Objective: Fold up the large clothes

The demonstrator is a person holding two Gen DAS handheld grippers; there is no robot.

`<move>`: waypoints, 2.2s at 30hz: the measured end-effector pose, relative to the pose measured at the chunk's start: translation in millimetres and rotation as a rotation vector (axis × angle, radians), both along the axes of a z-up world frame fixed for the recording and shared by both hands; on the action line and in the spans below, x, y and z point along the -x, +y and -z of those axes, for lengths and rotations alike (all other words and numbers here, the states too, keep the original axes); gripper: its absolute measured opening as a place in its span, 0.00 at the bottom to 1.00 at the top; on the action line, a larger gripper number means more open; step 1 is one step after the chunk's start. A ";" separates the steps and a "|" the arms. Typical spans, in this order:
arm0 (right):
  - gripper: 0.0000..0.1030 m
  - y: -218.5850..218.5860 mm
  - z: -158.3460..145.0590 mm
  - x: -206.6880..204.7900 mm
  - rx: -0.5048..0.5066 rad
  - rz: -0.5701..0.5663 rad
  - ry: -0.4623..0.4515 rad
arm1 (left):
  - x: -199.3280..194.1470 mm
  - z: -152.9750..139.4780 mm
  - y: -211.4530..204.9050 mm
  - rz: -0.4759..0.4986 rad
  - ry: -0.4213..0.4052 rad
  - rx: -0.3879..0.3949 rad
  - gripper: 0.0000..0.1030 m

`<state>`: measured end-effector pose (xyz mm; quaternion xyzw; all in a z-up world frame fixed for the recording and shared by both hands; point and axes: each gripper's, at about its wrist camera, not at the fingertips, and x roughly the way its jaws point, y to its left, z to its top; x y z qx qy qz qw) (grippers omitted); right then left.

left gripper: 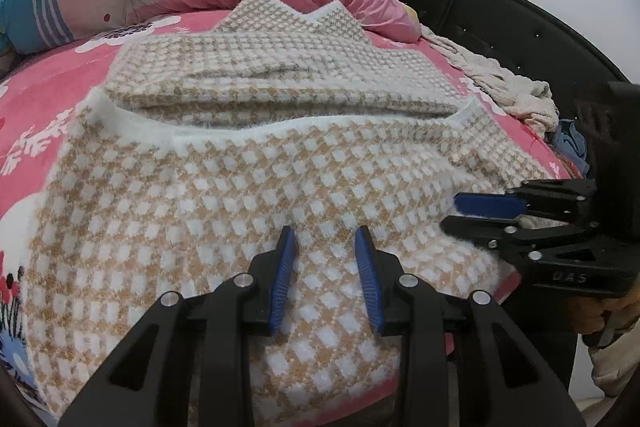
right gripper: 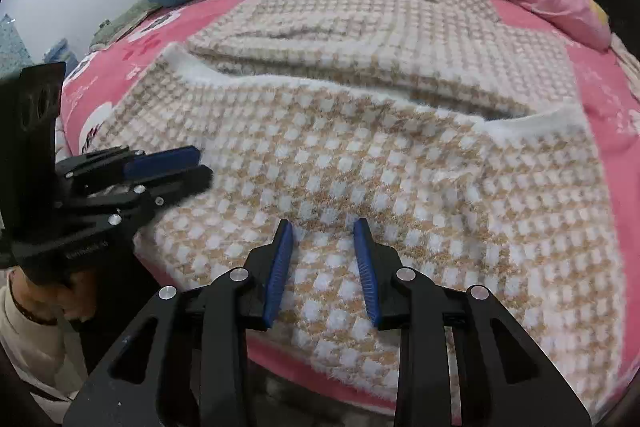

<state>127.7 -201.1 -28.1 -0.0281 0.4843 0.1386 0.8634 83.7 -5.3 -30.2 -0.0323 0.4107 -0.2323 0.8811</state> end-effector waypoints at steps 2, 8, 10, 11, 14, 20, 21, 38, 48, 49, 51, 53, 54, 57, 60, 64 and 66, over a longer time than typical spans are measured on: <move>0.28 6.7 -12.4 8.2 0.016 -0.025 -0.029 | -1.6 -0.3 0.5 0.000 0.002 0.007 0.31; 0.34 21.9 2.3 27.4 0.066 -0.064 -0.024 | -0.6 0.7 2.4 0.002 0.005 0.007 0.31; 0.34 16.3 16.9 23.2 0.030 -0.042 -0.002 | -0.7 1.7 1.8 0.001 0.009 0.004 0.31; 0.34 17.9 14.2 22.0 0.032 -0.040 -0.004 | -0.2 0.4 2.1 0.000 0.007 0.006 0.31; 0.34 18.4 0.8 26.0 0.046 -0.044 -0.019 | 4.0 -8.4 7.5 -0.006 -0.009 0.012 0.31; 0.50 -6.7 -17.4 45.0 0.066 0.015 -0.056 | 31.4 -20.4 34.7 -0.042 -0.054 -0.034 0.32; 0.51 -10.1 -9.4 43.8 0.080 0.031 -0.038 | 31.5 -16.8 38.9 -0.058 -0.045 -0.050 0.32; 0.59 -78.8 27.5 34.7 0.011 0.262 0.085 | 24.4 2.1 104.2 -0.289 -0.002 0.015 0.41; 0.77 -81.6 -21.5 39.1 -0.078 0.223 0.029 | 40.4 -27.7 95.0 -0.293 -0.081 -0.014 0.54; 0.78 -76.3 -24.3 37.2 -0.083 0.204 0.017 | 40.6 -32.1 92.0 -0.283 -0.093 -0.019 0.56; 0.78 -59.6 -26.8 28.9 -0.075 0.156 0.000 | 36.8 -37.8 79.4 -0.253 -0.104 -0.032 0.61; 0.78 -44.9 -25.7 21.0 -0.065 0.126 -0.006 | 32.8 -41.8 67.3 -0.228 -0.107 -0.040 0.67; 0.78 -38.0 -26.4 15.4 -0.055 0.112 -0.013 | 29.1 -43.0 59.2 -0.210 -0.107 -0.044 0.69; 0.78 -18.4 -28.8 5.9 -0.027 0.084 -0.042 | 14.5 -40.3 42.3 -0.193 -0.089 -0.088 0.76; 0.78 -11.8 -25.2 -7.2 -0.031 0.083 -0.051 | -3.5 -31.0 30.6 -0.201 -0.064 -0.127 0.77; 0.78 -15.3 -19.0 -22.5 -0.033 0.134 -0.057 | -29.0 -12.4 28.1 -0.267 0.002 -0.127 0.78; 0.78 -20.7 -14.3 -29.8 -0.037 0.152 -0.055 | -35.3 -5.5 24.1 -0.273 0.002 -0.154 0.82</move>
